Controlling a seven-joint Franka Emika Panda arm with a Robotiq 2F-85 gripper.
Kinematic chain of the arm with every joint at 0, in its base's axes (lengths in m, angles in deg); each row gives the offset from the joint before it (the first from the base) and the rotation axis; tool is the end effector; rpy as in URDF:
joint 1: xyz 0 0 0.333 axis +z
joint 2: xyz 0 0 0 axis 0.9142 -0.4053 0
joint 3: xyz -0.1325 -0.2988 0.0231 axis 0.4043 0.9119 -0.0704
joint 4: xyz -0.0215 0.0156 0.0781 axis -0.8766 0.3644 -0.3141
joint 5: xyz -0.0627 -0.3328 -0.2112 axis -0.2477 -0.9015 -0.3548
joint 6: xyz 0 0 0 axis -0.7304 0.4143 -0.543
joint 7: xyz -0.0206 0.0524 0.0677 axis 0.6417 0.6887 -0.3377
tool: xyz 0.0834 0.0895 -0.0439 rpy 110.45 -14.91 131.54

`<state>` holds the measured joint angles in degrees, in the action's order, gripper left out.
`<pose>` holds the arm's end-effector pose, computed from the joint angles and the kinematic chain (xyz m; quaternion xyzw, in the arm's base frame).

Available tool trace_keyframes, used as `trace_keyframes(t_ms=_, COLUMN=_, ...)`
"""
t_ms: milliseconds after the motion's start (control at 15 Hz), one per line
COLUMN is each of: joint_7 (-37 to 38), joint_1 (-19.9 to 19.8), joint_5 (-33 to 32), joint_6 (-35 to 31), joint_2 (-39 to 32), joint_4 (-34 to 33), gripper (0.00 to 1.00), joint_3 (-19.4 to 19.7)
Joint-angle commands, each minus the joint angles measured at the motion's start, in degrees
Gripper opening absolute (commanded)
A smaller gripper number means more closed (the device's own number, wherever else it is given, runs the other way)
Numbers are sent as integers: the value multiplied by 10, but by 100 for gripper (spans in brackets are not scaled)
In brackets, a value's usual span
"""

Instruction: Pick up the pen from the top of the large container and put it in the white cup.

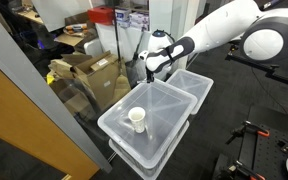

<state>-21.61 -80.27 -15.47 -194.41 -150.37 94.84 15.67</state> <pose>0.7694 -0.1672 0.0869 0.9115 0.3955 0.1023 0.0474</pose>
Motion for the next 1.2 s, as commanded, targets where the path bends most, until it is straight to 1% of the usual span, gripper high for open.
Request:
trace_keyframes(t_ms=0, joint_7=-24, joint_1=-32, joint_5=2, joint_6=-40, joint_2=63, joint_4=88, gripper=5, joint_3=-37)
trace_keyframes(t_ms=533, joint_7=-69, joint_1=-81, joint_5=12, joint_6=-97, joint_2=120, joint_4=191, gripper=5, joint_3=-101)
trace_keyframes(t_ms=733, joint_7=-74, joint_1=-88, joint_5=18, joint_6=-112, joint_2=130, joint_4=216, gripper=5, joint_3=-119)
trace_keyframes(t_ms=1133, joint_7=-74, joint_1=-96, joint_5=16, joint_6=-149, joint_2=155, joint_4=271, gripper=5, joint_3=-136)
